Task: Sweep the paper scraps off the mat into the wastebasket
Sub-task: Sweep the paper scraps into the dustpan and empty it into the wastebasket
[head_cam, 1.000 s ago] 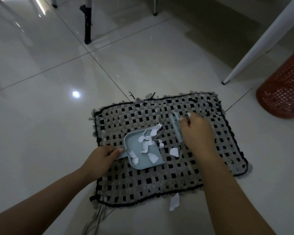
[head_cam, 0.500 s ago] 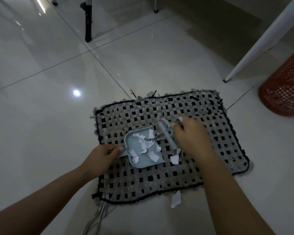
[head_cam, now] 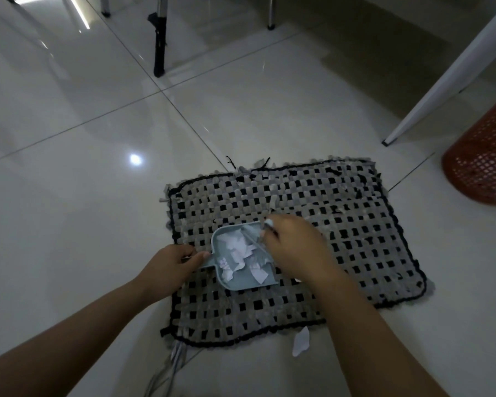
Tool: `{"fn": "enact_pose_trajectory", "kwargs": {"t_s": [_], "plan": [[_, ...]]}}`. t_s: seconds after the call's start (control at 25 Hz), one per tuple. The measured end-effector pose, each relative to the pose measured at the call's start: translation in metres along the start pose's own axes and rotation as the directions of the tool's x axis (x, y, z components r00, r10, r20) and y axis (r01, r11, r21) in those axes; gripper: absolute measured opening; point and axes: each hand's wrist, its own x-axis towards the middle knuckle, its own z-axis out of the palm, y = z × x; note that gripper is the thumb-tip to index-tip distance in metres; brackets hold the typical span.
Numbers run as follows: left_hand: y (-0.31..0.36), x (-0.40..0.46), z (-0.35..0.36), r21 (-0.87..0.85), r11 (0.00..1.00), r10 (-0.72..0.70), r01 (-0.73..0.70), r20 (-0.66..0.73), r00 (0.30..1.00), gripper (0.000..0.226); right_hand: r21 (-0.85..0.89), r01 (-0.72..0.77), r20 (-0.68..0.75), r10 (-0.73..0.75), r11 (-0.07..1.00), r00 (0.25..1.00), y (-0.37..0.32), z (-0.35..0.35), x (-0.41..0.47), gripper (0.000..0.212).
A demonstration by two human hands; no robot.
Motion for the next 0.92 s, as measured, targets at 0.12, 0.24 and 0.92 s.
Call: {"fn": "enact_pose_trajectory", "kwargs": {"t_s": [0.12, 0.24, 0.92], "plan": [[-0.003, -0.001, -0.003, -0.015, 1.0, 0.005, -0.005, -0.008, 1.0, 0.045, 0.124, -0.145, -0.073, 0.154, 0.982, 0.985, 0.016, -0.021, -0.004, 0.038], [-0.007, -0.004, -0.008, -0.036, 0.999, -0.01, 0.009, -0.024, 1.0, 0.045, 0.059, -0.234, -0.163, 0.241, 0.97, 0.957, 0.034, -0.027, -0.002, 0.042], [-0.002, -0.005, -0.007, -0.014, 1.0, -0.018, 0.017, -0.03, 0.999, 0.048, -0.016, -0.214, -0.08, 0.212, 0.977, 0.974, 0.026, -0.027, 0.003, 0.044]]}}
